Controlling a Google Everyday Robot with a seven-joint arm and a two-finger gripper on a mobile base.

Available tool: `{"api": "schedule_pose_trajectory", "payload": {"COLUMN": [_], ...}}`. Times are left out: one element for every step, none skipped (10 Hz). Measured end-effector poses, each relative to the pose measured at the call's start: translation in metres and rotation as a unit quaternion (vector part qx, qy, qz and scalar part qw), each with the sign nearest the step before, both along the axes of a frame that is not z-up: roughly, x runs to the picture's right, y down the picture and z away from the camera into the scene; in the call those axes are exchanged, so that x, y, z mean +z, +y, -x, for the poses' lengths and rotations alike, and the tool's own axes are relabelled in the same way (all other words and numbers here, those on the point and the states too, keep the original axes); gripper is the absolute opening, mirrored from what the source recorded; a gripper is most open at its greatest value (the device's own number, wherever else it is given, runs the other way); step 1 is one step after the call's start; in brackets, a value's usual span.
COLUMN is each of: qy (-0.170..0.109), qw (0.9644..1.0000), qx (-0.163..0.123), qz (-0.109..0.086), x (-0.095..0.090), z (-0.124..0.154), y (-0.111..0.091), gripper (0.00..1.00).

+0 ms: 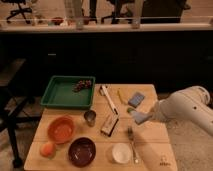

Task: Place towel in red bowl

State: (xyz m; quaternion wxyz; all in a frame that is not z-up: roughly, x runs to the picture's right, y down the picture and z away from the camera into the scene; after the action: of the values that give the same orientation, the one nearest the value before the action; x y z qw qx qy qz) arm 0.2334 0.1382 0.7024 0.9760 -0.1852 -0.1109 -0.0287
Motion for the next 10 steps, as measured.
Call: {"api": "schedule_pose_trajectory", "payload": {"qy": [0.000, 0.000, 0.000, 0.000, 0.003, 0.007, 0.008, 0.009, 0.005, 0.000], "qw": [1.0000, 1.0000, 1.0000, 1.0000, 1.0000, 0.9999, 0.9999, 0.9999, 0.9999, 0.9998], "qx": [0.000, 0.000, 0.000, 0.001, 0.003, 0.007, 0.007, 0.006, 0.005, 0.001], "qz": [0.000, 0.000, 0.000, -0.001, -0.001, -0.003, -0.005, -0.008, -0.013, -0.018], "x": [0.000, 0.000, 0.000, 0.000, 0.000, -0.001, -0.001, -0.003, -0.006, -0.009], "z": [0.000, -0.001, -0.001, -0.001, 0.000, 0.003, 0.014, 0.029, 0.051, 0.069], "y": [0.000, 0.000, 0.000, 0.000, 0.000, -0.002, -0.005, -0.009, -0.017, -0.024], "gripper": [0.00, 0.00, 0.00, 0.00, 0.00, 0.00, 0.00, 0.00, 0.00, 0.00]}}
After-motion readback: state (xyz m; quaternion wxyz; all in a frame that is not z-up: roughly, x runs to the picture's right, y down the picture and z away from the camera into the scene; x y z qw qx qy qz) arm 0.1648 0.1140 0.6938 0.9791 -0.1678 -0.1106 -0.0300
